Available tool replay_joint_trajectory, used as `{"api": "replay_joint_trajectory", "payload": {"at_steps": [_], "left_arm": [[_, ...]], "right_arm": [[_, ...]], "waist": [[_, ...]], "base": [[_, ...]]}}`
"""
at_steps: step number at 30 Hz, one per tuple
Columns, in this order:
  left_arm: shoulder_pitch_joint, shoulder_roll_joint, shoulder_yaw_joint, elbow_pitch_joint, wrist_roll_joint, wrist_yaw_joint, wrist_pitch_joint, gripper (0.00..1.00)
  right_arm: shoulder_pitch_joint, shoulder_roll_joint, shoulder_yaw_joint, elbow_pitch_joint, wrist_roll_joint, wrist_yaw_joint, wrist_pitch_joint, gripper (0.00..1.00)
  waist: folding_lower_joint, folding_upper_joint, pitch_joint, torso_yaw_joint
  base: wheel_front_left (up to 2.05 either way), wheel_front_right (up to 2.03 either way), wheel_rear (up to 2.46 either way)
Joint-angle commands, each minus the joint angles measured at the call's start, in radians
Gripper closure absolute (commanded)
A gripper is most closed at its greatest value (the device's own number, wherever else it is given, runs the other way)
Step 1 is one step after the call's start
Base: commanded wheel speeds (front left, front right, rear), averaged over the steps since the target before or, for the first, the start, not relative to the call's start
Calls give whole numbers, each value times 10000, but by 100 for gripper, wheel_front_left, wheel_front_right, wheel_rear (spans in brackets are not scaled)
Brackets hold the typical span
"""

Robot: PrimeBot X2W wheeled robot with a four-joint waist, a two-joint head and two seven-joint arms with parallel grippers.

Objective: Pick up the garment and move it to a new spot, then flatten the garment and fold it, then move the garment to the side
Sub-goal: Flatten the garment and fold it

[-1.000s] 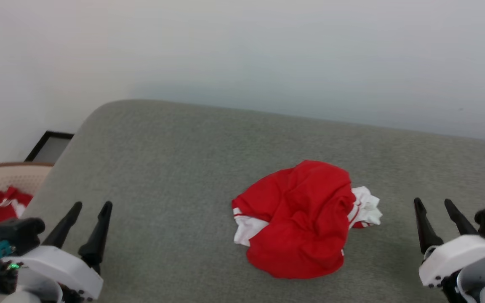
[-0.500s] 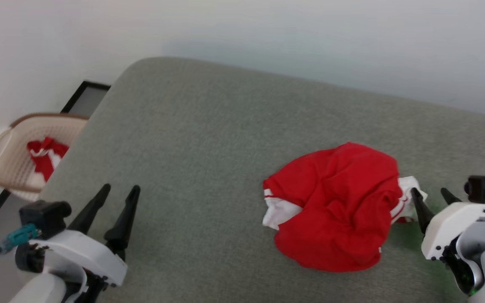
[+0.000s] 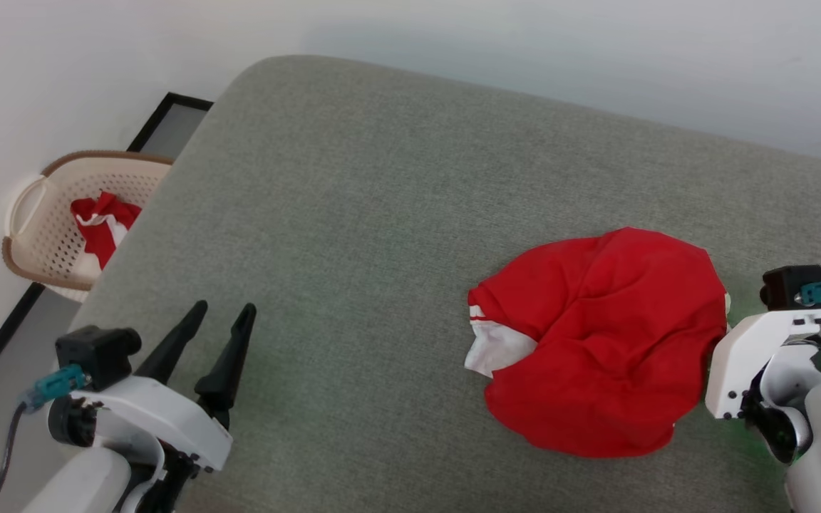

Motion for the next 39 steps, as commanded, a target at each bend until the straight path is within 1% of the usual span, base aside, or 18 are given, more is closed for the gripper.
{"api": "replay_joint_trajectory", "payload": {"at_steps": [1, 7, 12, 17, 21, 25, 29, 31, 32, 33, 34, 39], "left_arm": [[-85, -12, 24, 46, -44, -71, -54, 0], [-52, 53, 95, 181, -123, -105, -100, 0], [136, 212, 182, 165, -189, -43, -123, 0], [275, 380, 248, 31, -236, 18, -102, 0], [369, 461, 277, -46, -266, 73, -65, 0], [386, 484, 281, -97, -284, 81, -52, 0], [339, 489, 238, -72, -321, 34, 9, 0], [303, 498, 206, -41, -323, 6, 39, 0], [279, 502, 184, -34, -326, -9, 78, 0], [245, 496, 168, -27, -326, -35, 110, 0], [209, 502, 126, -26, -314, -69, 162, 0], [-45, 593, -2, -18, -343, -238, 519, 0]], "right_arm": [[30, -136, 10, 77, 29, -19, 31, 100], [126, -300, -75, -667, 252, -18, 135, 100], [603, -508, -395, -1902, 476, -18, 455, 100], [1510, -734, -1179, -3357, 590, -18, 919, 100], [2405, -734, -2074, -4308, 521, -16, 1358, 100], [3237, -530, -2827, -4679, 374, -16, 1635, 100], [3643, -220, -3208, -4377, 420, -16, 1587, 99], [3663, -139, -3171, -3983, 444, -16, 1496, 69], [3559, -97, -3163, -3767, 502, -16, 1423, 56], [3455, -113, -3105, -3579, 442, -16, 1330, 19], [3351, -113, -3034, -3385, 386, -16, 1269, 0], [2975, -180, -2877, -2860, 502, -16, 1028, 0]], "waist": [[0, 0, -12, -42], [0, 0, -186, -298], [0, 0, -413, -651], [0, 0, -628, -1022], [0, 0, -742, -1283], [0, 0, -817, -1487], [0, 0, -857, -1635], [0, 0, -881, -1715], [0, 0, -886, -1751], [0, 0, -898, -1783], [0, 0, -908, -1815], [0, 0, -976, -1989]], "base": [[0, 0, 0], [0, 0, 0], [0, 0, 0], [0, 0, 0], [0, 0, 0], [0, 0, 0], [0, 0, 0], [0, 0, 0], [0, 0, 0], [0, 0, 0], [0, 0, 0], [0, 0, 0]]}}
